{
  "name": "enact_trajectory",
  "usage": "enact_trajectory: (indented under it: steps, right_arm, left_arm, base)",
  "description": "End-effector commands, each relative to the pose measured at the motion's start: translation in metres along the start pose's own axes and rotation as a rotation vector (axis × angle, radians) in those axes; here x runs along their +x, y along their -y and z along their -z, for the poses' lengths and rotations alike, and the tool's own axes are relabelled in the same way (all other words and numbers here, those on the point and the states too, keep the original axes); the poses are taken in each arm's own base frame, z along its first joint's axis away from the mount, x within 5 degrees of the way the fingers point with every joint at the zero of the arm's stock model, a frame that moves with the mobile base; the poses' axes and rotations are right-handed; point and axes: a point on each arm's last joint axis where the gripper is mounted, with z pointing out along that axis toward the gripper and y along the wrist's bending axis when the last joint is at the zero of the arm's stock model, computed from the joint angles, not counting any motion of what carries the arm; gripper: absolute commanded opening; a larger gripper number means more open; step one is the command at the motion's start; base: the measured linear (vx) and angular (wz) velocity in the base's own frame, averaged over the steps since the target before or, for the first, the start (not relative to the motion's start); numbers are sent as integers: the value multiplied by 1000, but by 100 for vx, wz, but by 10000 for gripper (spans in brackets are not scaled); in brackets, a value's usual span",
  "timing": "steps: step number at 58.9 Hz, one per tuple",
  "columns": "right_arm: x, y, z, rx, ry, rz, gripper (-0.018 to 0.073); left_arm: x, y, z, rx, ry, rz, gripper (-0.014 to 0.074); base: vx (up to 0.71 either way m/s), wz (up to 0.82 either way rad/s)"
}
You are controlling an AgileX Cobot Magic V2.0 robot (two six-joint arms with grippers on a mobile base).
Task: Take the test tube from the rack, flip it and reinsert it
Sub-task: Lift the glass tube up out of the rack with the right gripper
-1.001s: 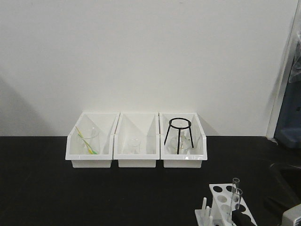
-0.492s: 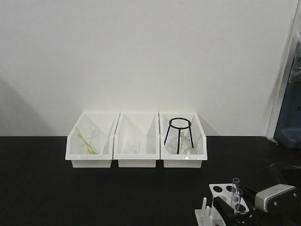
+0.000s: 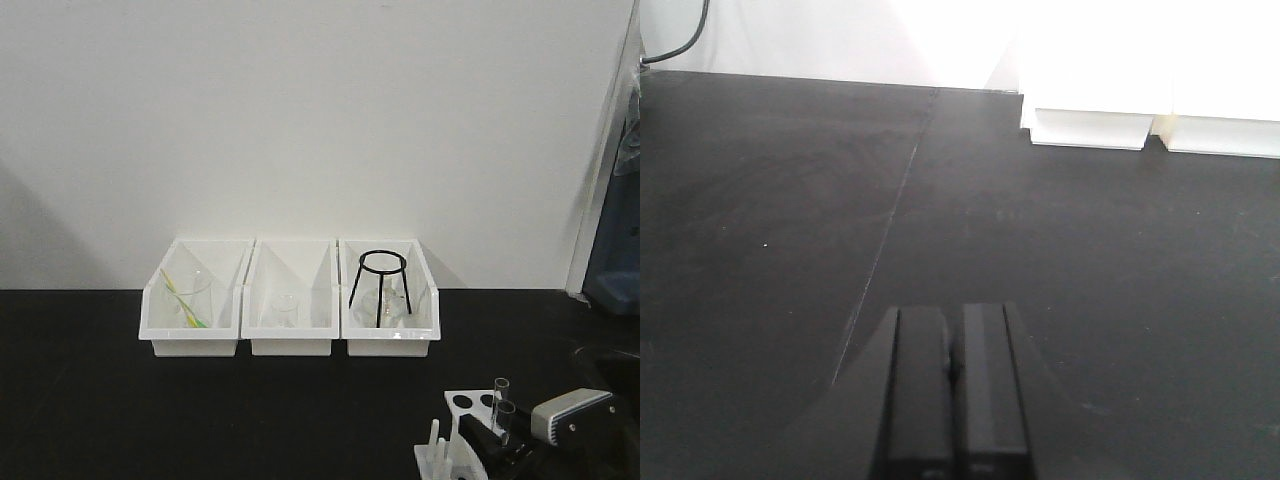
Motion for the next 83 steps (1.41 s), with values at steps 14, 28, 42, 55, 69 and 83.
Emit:
enact_trajectory:
  steps: [14,28,42,55,69,83]
  right_arm:
    - [-24,-1,1,-15,147,31,69]
    - [-47,-4,13,0,203,35,60]
    - [-90,-2,28,57,223,87,61]
    - [-138,-1,41,97,240,65,63]
    - [-163,-1,45,107,233,70,64]
    - [-154,-11,43,18,143,458,64]
  left_arm:
    - [-8,2,1,23,96,3,-6]
    - [-8,2,1,23,96,3,-6]
    - [-8,2,1,23,96,3,-6]
    - [-8,2,1,23,96,3,-6]
    - [-8,2,1,23,96,3,-6]
    - [-8,2,1,23,96,3,-6]
  base:
    - [0,0]
    - [0,0]
    - [0,0]
    - [0,0]
    - [0,0]
    - [0,0]
